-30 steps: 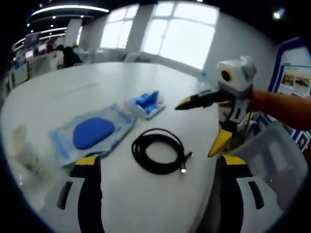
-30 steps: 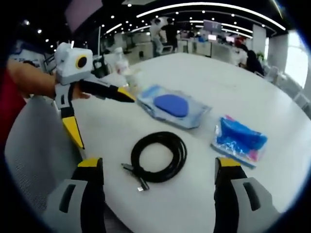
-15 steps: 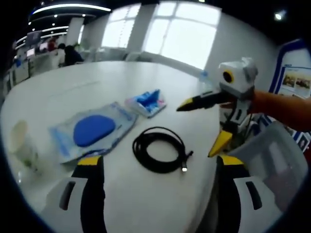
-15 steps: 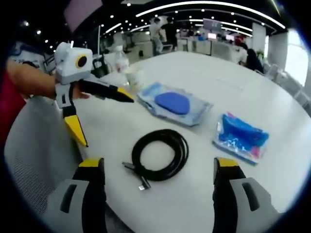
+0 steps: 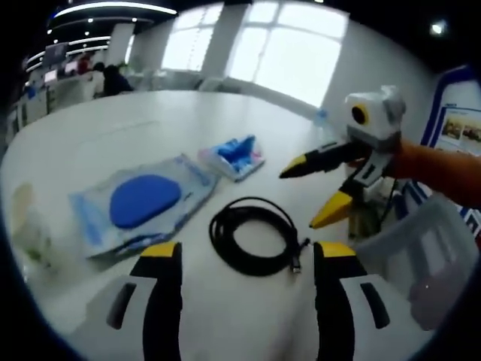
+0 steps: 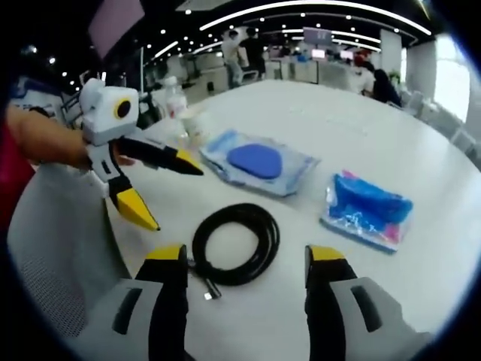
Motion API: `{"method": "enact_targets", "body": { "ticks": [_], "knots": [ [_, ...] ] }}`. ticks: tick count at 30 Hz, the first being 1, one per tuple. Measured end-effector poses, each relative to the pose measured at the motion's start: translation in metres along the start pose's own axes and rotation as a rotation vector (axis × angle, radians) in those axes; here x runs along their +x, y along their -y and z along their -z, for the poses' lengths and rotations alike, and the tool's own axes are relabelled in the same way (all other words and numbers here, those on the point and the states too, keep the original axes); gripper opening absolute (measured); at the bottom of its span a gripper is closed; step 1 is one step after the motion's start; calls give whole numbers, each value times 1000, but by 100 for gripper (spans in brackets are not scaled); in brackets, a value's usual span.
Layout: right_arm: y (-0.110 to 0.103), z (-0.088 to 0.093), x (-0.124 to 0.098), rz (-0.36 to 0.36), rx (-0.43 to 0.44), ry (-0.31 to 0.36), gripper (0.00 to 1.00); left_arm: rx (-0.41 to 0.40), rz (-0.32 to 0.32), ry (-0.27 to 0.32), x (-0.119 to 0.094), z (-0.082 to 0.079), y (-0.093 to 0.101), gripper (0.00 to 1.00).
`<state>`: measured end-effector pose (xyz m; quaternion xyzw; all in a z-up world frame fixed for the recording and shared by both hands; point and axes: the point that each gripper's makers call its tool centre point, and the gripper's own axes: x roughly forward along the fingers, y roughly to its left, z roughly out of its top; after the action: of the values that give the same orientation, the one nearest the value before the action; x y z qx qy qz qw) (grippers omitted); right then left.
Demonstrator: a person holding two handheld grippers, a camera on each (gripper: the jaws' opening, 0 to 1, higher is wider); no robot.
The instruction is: Arrange the tabletop items into an orderly group along one side of the table until the central work area is clear of visible clutter.
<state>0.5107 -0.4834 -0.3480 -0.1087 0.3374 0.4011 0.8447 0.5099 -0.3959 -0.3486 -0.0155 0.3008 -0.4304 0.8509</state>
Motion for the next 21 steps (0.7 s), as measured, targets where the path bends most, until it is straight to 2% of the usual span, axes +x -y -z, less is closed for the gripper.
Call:
{"method": "enact_targets", "body": {
  "ticks": [14,21],
  "knots": [
    [15,6,14,18,34,-26,43,-6,-32,-31,21,6,-12,46],
    [18,9,22,17,56,-40,40,3,-38,-39,28,8,-13,39]
  ]
}}
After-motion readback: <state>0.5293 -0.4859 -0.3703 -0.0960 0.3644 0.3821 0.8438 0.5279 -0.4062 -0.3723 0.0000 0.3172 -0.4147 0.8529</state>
